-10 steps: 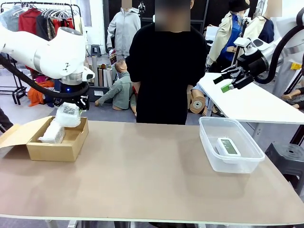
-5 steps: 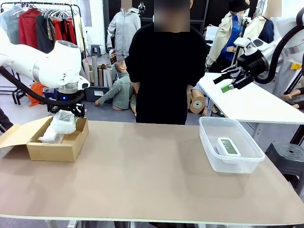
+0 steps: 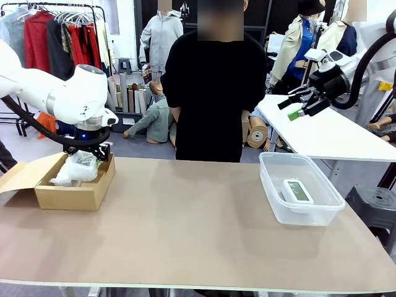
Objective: Separate and place wrapped and unwrapped clocks.
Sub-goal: If the picked Digital clock is wrapped, place it in the Package Box ; if not, place it in the Organizing box.
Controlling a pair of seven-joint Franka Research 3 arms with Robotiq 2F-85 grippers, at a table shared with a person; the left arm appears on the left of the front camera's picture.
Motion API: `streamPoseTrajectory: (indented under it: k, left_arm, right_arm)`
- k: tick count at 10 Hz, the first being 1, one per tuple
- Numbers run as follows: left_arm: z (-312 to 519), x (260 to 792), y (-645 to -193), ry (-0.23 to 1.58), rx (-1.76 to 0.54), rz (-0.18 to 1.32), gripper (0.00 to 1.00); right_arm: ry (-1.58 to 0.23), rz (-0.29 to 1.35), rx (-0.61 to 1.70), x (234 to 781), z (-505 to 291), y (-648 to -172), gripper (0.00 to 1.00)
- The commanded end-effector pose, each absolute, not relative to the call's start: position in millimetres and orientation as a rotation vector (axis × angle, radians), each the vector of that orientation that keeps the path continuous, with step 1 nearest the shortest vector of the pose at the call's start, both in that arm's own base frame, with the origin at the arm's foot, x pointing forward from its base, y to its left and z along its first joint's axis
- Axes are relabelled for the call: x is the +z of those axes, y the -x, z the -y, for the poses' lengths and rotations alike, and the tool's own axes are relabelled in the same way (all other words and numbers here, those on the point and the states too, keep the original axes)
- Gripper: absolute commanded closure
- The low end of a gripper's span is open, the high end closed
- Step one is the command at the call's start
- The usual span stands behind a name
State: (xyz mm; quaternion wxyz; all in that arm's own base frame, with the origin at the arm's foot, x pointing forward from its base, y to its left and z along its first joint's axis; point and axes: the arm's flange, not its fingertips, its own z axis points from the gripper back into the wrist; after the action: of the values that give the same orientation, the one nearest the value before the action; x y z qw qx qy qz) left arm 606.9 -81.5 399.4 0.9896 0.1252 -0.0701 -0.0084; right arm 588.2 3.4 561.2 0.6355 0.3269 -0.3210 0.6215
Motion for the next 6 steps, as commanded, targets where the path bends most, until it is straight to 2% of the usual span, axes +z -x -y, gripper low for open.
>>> streamPoseTrajectory:
  k: [1,6]
  left_arm:
    - [75,396,-609,-0.252,-0.029,0.167,1.0]
    - [75,380,-619,-0.204,-0.016,0.162,1.0]
  right_arm:
    - [-0.752,0.742,1.419,563,-5,-587,0.0]
    - [-0.752,0.742,1.419,563,-5,-587,0.0]
